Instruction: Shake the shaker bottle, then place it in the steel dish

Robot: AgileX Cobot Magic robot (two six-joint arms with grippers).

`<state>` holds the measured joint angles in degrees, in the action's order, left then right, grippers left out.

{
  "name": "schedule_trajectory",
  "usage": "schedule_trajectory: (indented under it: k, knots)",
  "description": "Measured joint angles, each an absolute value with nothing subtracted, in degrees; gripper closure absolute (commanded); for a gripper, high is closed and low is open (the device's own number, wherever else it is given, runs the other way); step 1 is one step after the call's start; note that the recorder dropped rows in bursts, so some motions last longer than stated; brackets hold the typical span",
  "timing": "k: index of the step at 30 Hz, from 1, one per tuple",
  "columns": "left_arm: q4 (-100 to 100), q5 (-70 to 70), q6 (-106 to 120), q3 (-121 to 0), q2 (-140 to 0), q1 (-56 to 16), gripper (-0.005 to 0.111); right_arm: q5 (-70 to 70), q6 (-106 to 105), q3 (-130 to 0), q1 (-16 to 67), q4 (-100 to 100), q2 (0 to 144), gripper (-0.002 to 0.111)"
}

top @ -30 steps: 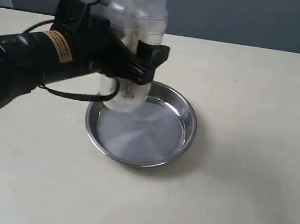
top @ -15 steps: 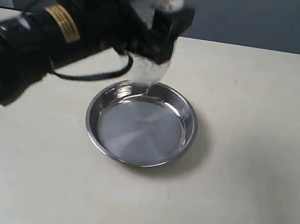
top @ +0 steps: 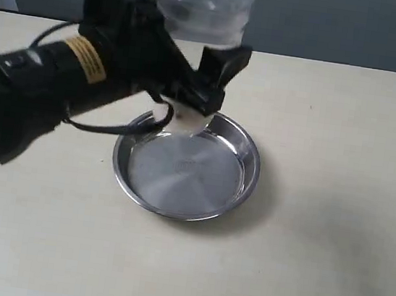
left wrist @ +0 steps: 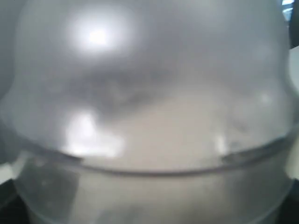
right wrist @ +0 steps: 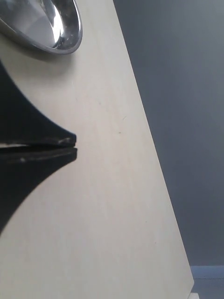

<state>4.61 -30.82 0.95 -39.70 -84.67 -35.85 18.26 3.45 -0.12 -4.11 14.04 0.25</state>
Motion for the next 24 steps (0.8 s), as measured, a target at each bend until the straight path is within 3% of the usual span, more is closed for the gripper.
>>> schedule_trajectory:
  k: [4,10,14,18,24]
  knots:
    - [5.42,-27.11,-1.26,-35.81,-88.27,-35.56,0.106,18.26,3.45,-0.12,-4.11,14.12,0.25,0.109]
    - [15.05,-35.79,6.04,-38.54,-81.76,-33.33,0.106,18.26,3.45,-0.12,-4.11,14.12,0.25,0.109]
    - [-0.79,-26.47,1.93,-38.31,-82.11,-36.28,0.106,18.26,3.45,-0.12,-4.11,14.12,0.25,0.109]
    - [14.47,-25.59,4.68,-37.95,-85.06,-33.33,0.106,18.26,3.45,-0.12,-4.11,14.12,0.25,0.109]
    - [3.34,-30.84,4.13,-37.73,-86.19,-34.99,0.106,18.26,3.45,-0.12,-4.11,14.12,0.25,0.109]
